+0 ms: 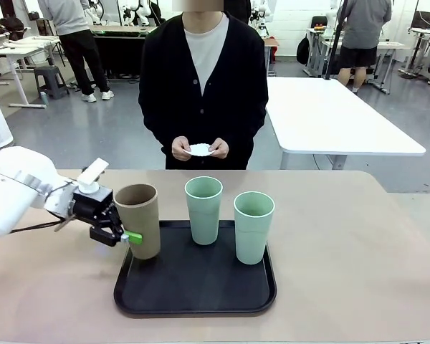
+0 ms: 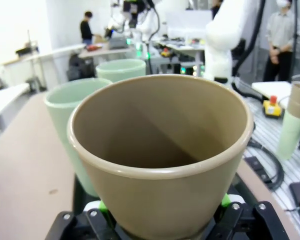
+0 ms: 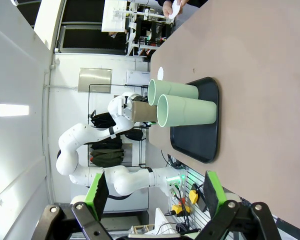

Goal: Place coasters on the table and set cups on them.
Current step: Pick up one Reusable plastic cup and place it on a coaster set by the human.

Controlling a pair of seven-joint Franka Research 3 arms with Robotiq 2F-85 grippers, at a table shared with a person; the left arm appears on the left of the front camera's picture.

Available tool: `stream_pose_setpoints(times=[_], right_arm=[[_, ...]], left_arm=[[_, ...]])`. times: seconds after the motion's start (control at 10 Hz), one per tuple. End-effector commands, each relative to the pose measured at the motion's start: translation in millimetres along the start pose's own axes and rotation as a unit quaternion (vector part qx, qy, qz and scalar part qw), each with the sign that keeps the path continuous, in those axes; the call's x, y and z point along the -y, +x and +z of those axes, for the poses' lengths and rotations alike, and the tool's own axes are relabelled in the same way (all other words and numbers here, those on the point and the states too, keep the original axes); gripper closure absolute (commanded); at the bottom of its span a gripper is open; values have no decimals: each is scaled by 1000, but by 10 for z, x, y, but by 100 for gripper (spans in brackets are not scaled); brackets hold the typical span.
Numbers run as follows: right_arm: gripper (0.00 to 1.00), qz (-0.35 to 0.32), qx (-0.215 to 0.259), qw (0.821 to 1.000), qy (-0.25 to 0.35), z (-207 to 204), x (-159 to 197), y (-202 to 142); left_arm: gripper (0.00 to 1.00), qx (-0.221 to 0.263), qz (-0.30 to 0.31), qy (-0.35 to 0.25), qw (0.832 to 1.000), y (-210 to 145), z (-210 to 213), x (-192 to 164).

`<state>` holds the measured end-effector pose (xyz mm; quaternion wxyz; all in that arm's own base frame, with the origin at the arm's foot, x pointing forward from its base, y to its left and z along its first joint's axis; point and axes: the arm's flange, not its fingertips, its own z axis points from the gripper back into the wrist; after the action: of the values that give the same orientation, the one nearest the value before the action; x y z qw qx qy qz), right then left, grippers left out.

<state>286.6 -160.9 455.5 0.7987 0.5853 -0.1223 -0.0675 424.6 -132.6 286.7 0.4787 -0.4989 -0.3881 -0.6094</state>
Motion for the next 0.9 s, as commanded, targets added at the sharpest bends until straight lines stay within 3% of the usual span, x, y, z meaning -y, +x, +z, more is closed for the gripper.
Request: stream_pose_setpoints(times=[0.0,0.1,0.4,0.6,0.8], right_arm=[[0,2,0,1000,7,-7,1,3],[0,2,0,1000,7,-7,1,3],[0,2,0,1000,7,-7,1,3],[0,2,0,1000,7,-7,1,3],[0,2,0,1000,7,-7,1,3]], left_arm=[[100,8,39,68,997,570,308,239],[100,4,60,80,995,785,469,269],[100,-8,46,121,992,1217,920,353],[100,-14,15,122,992,1280,1041,435],[100,-5,37,125,991,1289,992,330]])
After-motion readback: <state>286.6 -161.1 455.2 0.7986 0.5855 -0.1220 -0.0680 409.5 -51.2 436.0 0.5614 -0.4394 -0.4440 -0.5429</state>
